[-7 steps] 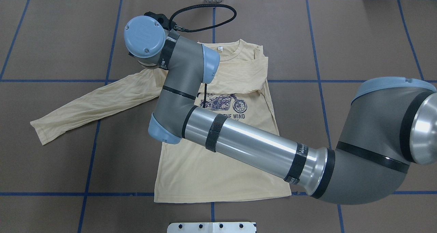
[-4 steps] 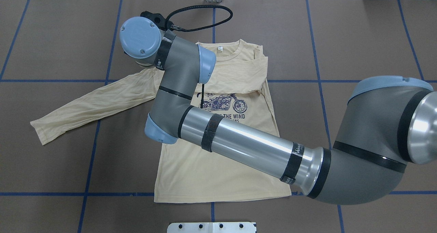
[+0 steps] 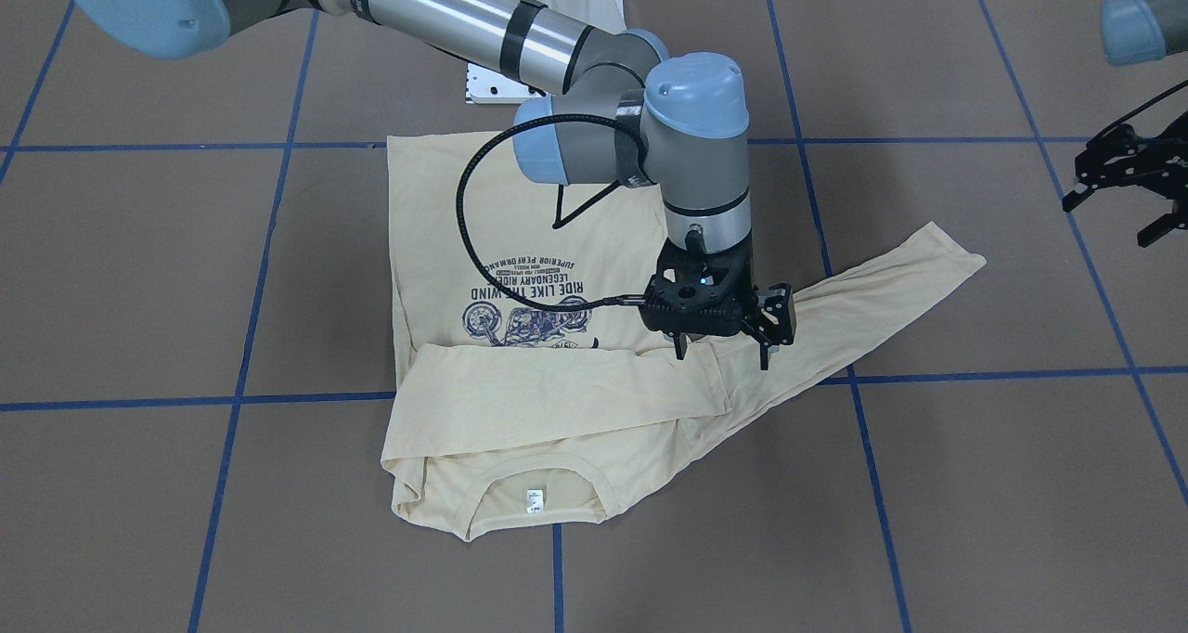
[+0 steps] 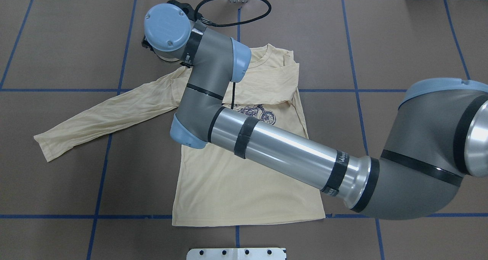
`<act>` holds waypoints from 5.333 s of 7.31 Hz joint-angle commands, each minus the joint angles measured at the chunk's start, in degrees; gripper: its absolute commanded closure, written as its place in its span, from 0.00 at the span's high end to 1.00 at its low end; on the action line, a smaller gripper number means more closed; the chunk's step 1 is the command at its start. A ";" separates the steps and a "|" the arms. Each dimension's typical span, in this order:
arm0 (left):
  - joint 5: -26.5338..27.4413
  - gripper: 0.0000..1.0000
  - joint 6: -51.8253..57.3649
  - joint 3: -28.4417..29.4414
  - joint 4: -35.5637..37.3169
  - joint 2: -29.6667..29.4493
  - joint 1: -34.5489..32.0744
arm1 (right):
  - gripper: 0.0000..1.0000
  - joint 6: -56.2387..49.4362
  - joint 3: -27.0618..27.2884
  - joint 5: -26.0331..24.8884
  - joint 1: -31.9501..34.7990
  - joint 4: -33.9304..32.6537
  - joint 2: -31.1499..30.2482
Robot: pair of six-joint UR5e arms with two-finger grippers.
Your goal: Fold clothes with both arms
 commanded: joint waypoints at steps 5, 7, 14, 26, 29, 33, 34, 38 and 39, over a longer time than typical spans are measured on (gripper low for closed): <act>-0.82 0.96 -16.14 9.42 -12.17 2.04 10.27 | 0.94 -0.05 25.31 5.28 3.54 0.67 -23.04; -0.81 0.96 -16.86 14.50 -19.16 2.04 12.84 | 0.94 0.04 25.42 5.28 3.46 0.67 -23.23; -0.29 0.74 -17.04 17.51 -24.19 1.25 15.05 | 0.95 0.39 25.42 4.67 2.58 0.76 -23.23; -0.20 0.61 -16.60 19.54 -24.65 -0.15 15.05 | 0.96 0.48 25.33 3.87 1.26 2.25 -23.49; -0.20 0.35 -16.52 19.63 -24.65 -0.24 15.05 | 0.96 0.48 25.33 3.61 1.00 2.25 -23.49; -0.20 0.00 -16.95 19.02 -24.65 -0.51 15.05 | 0.96 0.48 26.29 2.47 0.64 2.25 -24.45; -0.55 0.00 -18.00 15.44 -24.91 -0.16 14.78 | 0.96 -0.05 30.04 2.81 0.64 2.16 -27.42; -0.73 0.00 -48.32 5.66 -19.15 -12.12 15.31 | 0.98 -7.56 42.96 14.45 9.65 2.16 -44.18; -0.64 0.00 -56.25 5.48 -14.42 -19.42 17.75 | 0.98 -14.74 45.00 19.38 14.31 2.25 -49.45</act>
